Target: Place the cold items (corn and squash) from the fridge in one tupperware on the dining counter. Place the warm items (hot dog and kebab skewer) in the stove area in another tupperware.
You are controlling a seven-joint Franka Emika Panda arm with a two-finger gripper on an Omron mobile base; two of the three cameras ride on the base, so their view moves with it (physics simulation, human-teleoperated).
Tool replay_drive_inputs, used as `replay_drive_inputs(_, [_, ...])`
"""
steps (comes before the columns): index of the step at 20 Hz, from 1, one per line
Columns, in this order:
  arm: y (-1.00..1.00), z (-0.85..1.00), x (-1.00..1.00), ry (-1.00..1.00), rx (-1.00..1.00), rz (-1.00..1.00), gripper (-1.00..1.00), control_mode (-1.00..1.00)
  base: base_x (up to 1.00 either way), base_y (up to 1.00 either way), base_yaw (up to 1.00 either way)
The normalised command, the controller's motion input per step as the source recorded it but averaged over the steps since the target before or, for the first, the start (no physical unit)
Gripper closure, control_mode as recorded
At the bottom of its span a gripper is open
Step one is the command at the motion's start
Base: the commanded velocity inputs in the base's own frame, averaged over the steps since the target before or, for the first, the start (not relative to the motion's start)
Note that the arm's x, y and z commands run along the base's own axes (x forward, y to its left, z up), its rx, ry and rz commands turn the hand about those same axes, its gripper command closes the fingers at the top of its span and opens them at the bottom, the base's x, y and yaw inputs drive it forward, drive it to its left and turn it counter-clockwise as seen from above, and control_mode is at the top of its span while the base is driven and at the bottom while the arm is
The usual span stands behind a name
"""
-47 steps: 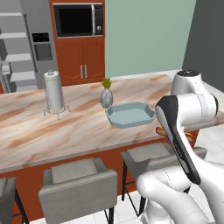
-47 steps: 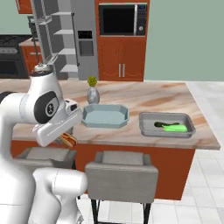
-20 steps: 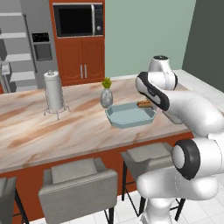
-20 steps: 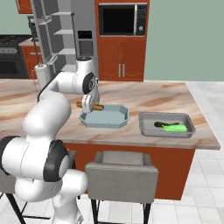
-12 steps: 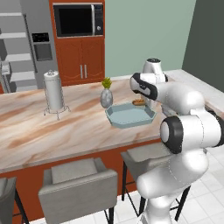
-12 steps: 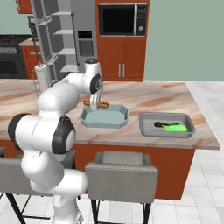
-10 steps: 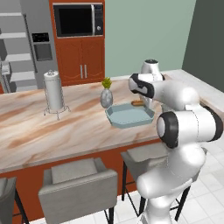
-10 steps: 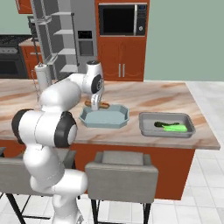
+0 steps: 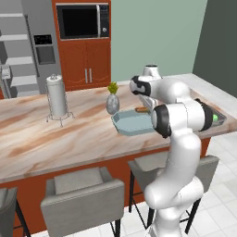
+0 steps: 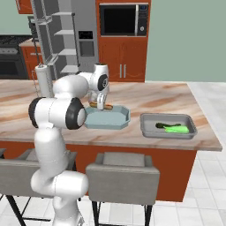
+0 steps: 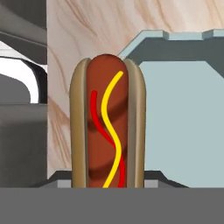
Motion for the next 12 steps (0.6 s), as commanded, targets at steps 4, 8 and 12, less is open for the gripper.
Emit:
replay_drive_inputs(4, [-0.05, -0.42, 0.38, -0.04, 0.0, 0.0, 1.0, -1.0, 0.0, 0.0, 0.0])
replay_drive_inputs(8, [-0.07, -0.42, 0.42, -0.05, 0.0, 0.0, 1.0, -1.0, 0.0, 0.0, 0.0])
replay_drive_inputs(12, [-0.13, -0.29, 0.21, -0.02, -0.02, 0.01, 1.0, -1.0, 0.0, 0.0, 0.0])
